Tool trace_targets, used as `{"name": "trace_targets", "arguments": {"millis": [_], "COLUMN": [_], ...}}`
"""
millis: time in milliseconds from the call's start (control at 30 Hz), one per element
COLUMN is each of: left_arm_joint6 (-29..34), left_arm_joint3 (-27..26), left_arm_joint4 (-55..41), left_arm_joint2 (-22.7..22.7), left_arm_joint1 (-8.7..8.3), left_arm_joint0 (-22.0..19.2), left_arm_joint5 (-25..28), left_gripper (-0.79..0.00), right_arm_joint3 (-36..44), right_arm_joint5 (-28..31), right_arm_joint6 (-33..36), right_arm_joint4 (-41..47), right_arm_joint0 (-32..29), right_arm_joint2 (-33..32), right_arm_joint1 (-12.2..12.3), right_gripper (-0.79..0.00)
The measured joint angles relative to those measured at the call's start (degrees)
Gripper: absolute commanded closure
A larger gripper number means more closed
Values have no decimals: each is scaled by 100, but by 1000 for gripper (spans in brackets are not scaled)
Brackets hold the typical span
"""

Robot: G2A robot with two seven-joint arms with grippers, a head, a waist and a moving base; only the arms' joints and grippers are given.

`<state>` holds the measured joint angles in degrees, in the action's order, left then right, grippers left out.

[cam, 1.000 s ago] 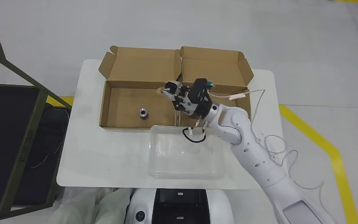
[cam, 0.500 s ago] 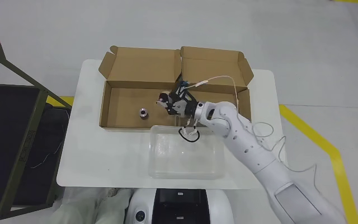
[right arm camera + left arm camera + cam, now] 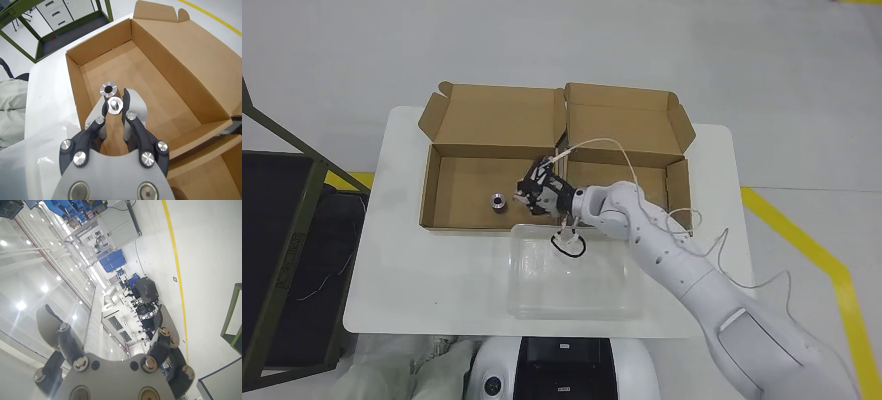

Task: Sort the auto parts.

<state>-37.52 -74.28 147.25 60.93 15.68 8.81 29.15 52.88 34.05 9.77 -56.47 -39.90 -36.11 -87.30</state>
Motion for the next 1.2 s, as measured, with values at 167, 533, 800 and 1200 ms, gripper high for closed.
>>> {"name": "trace_targets", "arguments": {"millis": [167,533,800,1200], "left_arm_joint6": [0,0,0,0], "left_arm_joint3": [0,0,0,0], "left_arm_joint4": [0,0,0,0], "left_arm_joint2": [0,0,0,0], "left_arm_joint1": [0,0,0,0], "left_arm_joint0": [0,0,0,0], "left_arm_joint5": [0,0,0,0], "left_gripper": [-785,-785,-785,-785], "right_arm_joint3": [-313,-863,-889,9], "right_arm_joint5": [-16,-47,-52,-155], "right_arm_joint6": [-11,-93,-111,-129], "right_arm_joint4": [-110,-370,-550,-851], "right_arm_joint0": [121,353,411,238], "right_arm_joint2": [155,379,389,-107], "right_arm_joint1": [-127,-374,-446,-222], "right_gripper": [0,-280,-514,-539]}}
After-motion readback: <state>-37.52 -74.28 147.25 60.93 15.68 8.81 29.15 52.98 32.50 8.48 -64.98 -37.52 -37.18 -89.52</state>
